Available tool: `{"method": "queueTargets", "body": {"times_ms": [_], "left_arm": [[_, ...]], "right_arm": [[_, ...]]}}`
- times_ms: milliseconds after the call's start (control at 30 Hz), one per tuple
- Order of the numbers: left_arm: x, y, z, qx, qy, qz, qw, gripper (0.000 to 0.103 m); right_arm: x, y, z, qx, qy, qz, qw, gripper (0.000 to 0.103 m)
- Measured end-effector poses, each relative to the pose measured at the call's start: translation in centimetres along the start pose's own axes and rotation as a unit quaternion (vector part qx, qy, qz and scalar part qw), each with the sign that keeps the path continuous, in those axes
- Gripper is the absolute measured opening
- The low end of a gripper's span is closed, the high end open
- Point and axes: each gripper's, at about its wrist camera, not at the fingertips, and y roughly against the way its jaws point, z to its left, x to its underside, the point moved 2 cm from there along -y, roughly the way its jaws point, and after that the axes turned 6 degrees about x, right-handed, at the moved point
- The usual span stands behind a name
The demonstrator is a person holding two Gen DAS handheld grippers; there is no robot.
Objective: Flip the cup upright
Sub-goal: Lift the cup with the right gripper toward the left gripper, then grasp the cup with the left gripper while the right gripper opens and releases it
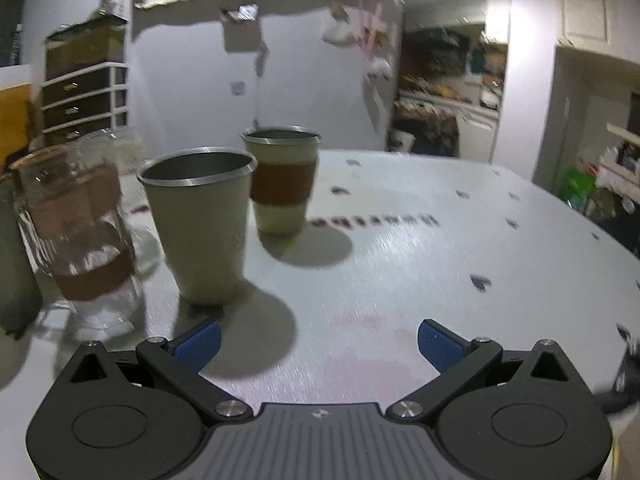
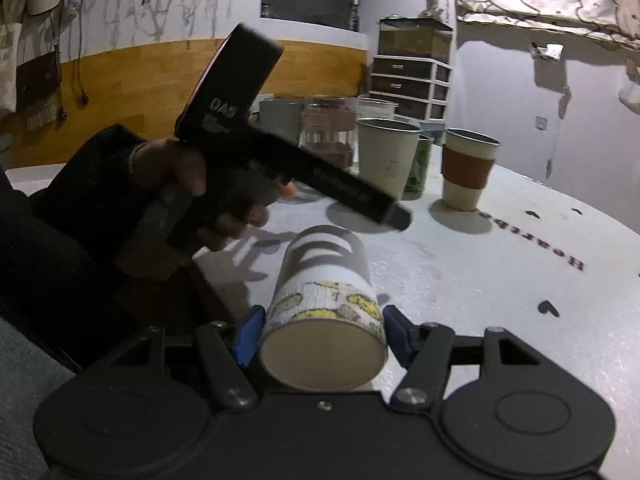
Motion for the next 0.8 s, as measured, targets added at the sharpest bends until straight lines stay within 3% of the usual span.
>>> {"method": "queueTargets", "body": {"times_ms": [100,300,533,700,800], "left_arm": [[0.9,0.8,0.2,0.012,0.008,-0.009,0.9999,0.103],[1.9,2.1,0.5,0.042,0.024,0.001,0.9988,0.103],[2.9,2.3,-0.1,0.040,0.025,0.029,0.9985,0.103],[0.8,2.7,0.7,0.028,0.048,0.024,0.9982,0.103],[-0.8,2.5,1.0,0.067,0.098,0.047,0.9918,0.101]], "right_arm": [[0.3,0.1,-0.9,0.033,-0.017,0.003,0.999,0.071],[1.5,0.7,-3.3,0.099,-0.069,0.002,0.993,0.071],[2.1,-0.8,-6.0,0.169,-0.166,-0.008,0.972,0.070],[2.8,-1.1,-6.5,0.163,-0.211,-0.018,0.964,0.070],[2.9,-1.2,-6.5,0.160,-0.220,-0.023,0.962,0.070]]}}
